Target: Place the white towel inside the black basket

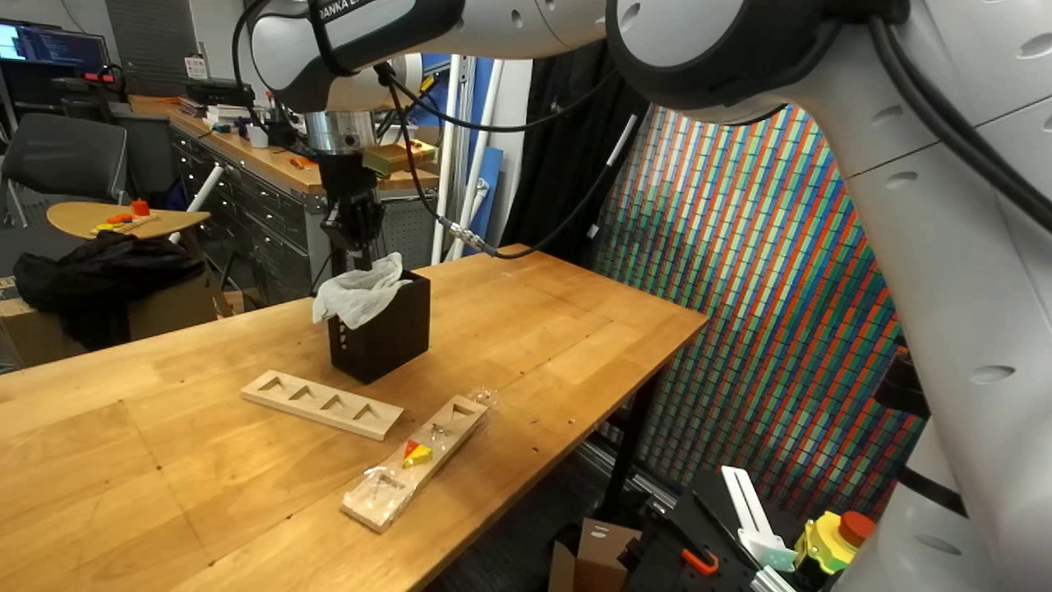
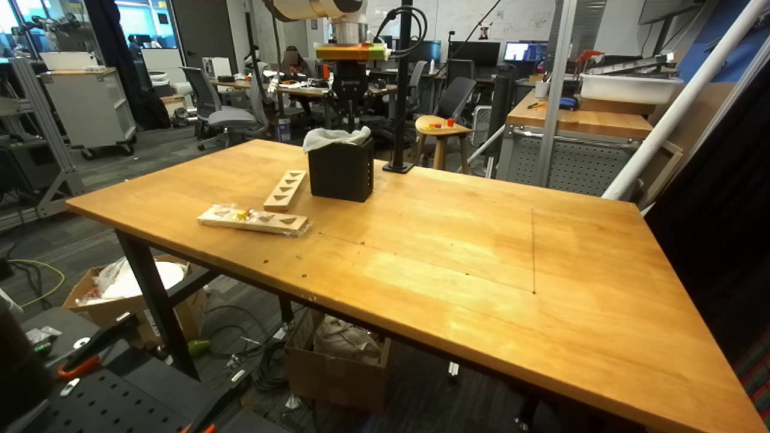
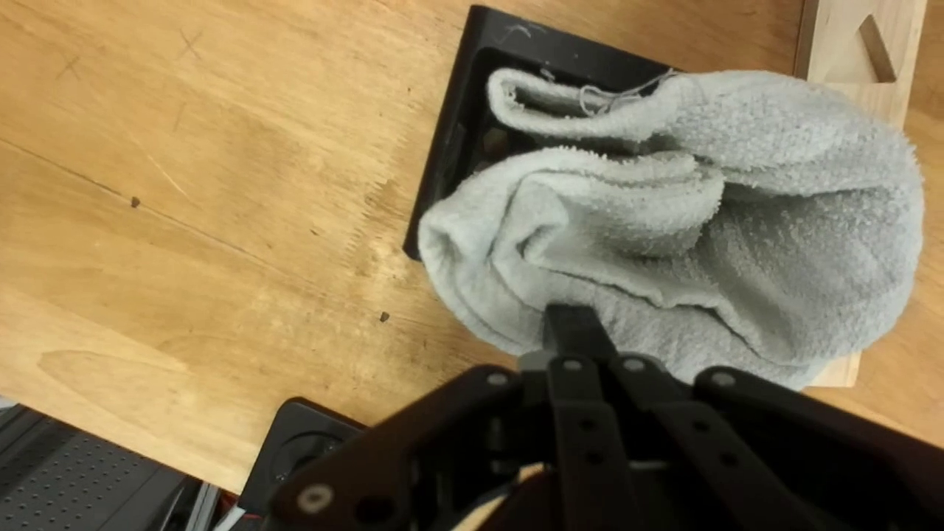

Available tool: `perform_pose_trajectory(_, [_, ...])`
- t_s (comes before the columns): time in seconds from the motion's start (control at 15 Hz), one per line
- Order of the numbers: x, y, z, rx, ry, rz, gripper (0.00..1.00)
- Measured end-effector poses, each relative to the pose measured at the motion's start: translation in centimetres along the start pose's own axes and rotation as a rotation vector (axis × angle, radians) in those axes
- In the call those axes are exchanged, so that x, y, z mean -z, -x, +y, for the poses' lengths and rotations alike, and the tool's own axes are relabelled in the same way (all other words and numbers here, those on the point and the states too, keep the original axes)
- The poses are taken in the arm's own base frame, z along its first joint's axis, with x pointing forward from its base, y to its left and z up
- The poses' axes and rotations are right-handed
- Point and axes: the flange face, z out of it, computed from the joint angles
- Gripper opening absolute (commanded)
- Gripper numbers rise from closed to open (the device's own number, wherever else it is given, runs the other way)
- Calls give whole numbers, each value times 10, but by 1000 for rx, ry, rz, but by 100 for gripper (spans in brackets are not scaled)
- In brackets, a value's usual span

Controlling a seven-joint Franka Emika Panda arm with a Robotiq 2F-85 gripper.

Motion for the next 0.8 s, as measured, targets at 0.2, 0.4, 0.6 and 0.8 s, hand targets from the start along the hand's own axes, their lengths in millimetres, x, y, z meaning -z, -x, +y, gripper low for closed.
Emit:
perform_pose_trajectory(0.2, [0,1,1,-12,-7,2,0])
perform_pose_trajectory(0.4, [0,1,0,-27,-8,3,0])
perform_pose_trajectory(0.6, [-1,2,-2,-39,-8,2,0])
perform_pose_trajectory(0.8, [0,4,-7,-46,-6,7,0])
